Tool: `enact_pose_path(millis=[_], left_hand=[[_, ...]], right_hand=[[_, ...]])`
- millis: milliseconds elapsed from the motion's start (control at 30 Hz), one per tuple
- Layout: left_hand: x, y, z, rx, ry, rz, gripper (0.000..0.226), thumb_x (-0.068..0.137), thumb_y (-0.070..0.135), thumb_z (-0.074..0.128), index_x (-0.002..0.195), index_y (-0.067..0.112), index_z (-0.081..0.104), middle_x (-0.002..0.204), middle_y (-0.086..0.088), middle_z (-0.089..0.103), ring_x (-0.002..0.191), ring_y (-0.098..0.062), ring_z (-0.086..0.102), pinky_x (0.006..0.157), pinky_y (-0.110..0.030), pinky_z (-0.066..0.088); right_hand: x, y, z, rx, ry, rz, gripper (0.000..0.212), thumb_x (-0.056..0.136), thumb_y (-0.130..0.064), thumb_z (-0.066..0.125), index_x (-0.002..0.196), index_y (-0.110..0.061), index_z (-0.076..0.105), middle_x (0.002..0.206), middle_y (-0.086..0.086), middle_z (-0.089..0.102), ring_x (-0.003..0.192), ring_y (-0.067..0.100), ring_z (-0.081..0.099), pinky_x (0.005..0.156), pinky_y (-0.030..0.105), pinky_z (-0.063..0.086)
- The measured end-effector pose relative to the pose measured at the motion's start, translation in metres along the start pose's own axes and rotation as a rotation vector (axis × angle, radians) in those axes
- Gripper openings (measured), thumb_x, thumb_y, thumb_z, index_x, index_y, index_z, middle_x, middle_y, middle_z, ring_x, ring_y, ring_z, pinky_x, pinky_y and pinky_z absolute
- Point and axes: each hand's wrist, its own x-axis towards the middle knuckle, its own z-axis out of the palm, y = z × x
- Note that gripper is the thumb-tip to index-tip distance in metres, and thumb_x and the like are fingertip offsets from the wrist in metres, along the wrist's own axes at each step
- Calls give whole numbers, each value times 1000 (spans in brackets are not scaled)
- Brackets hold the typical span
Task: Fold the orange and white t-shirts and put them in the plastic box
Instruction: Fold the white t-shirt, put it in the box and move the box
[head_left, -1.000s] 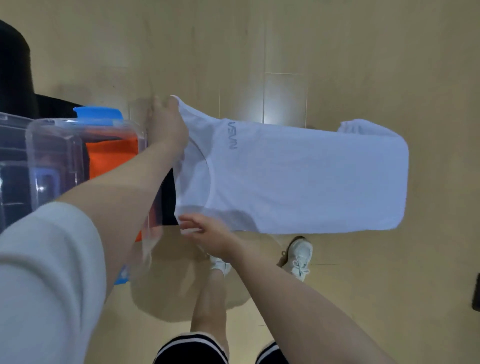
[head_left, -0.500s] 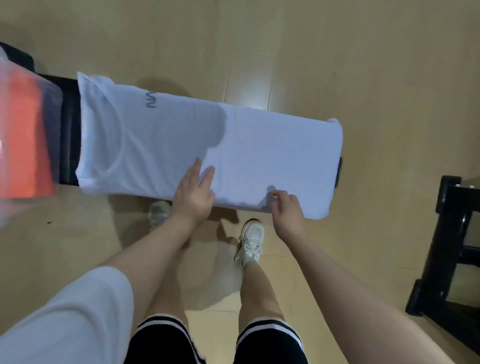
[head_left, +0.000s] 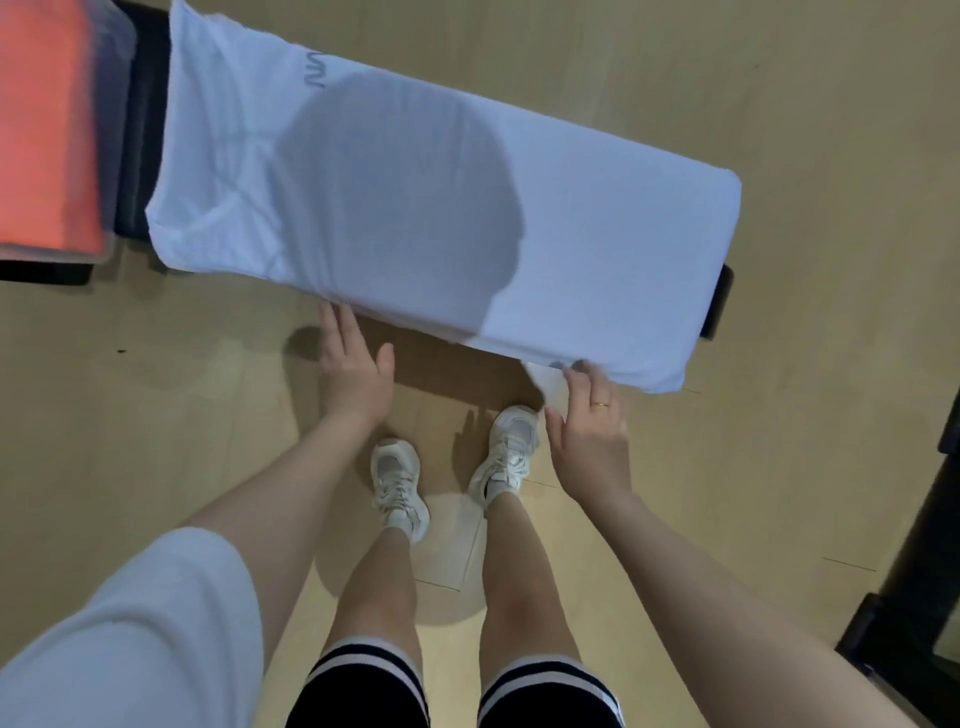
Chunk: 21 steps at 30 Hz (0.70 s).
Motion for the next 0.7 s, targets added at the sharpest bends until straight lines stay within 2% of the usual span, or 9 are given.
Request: enact_pose_path(millis=[67,167,200,267,367,433,500,600,700], left_hand=[[-6,7,8,-412,-64,-195,58,99,25,34,148,7,8,158,-11,6,145,-24,12,115,-30,12],[2,16,23,-1041,-157,-481,50,101,24,29,147,14,15,155,-7,23,141,-22,25,114,-35,20],[8,17,28,-1193,-161,-527,48,101,21,30,147,16,18,153,-6,27,140,-21,28,113,-35,21],[21,14,36,-1411,-170,-561,46,100,15,34,144,18,25,150,-5,33,138,-21,33,112,-35,24],[40,5,45,-1610,-241,-518,46,98,13,37,143,18,27,150,-7,32,139,-24,31,115,-39,21],[52,-3,50,-1675,-287,-476,42,98,16,37,140,15,32,146,-7,37,133,-23,36,111,-38,24],[62,-8,51,-1701,-308,-468,37,97,18,38,134,12,39,130,-6,48,117,-22,44,105,-38,29],[66,-18,48,-1673,-318,-471,15,96,20,43,107,15,52,100,-3,57,96,-18,53,103,-37,36],[57,-36,47,-1666,-334,-445,14,95,24,48,104,15,54,102,-3,60,96,-17,58,86,-33,47]], right_hand=[[5,-21,6,382,-54,176,31,93,-21,41,116,-4,54,117,13,56,105,30,54,89,35,42],[26,-46,17,1165,-170,754,16,97,-17,42,108,-9,49,104,7,50,96,21,50,74,27,43],[33,-50,23,1390,-161,880,13,98,-18,41,108,-11,47,106,6,49,97,20,49,73,26,44],[46,-53,38,1716,-98,990,15,99,-19,41,112,-15,47,110,3,49,104,20,50,88,30,44],[60,-54,55,1972,-39,995,10,98,-19,42,96,-16,51,98,-2,54,110,18,50,102,34,37],[67,-53,61,2097,-4,967,15,98,-18,42,85,-17,50,92,-3,54,108,17,51,99,34,38],[71,-49,64,2198,13,911,19,95,-16,44,78,-18,51,87,-3,55,98,15,56,93,33,42],[68,-47,67,2296,45,878,18,92,-14,47,76,-14,54,86,2,59,90,17,60,94,34,44],[60,-46,67,2343,115,799,10,90,-14,51,87,-11,60,87,5,70,93,19,65,91,35,51]])
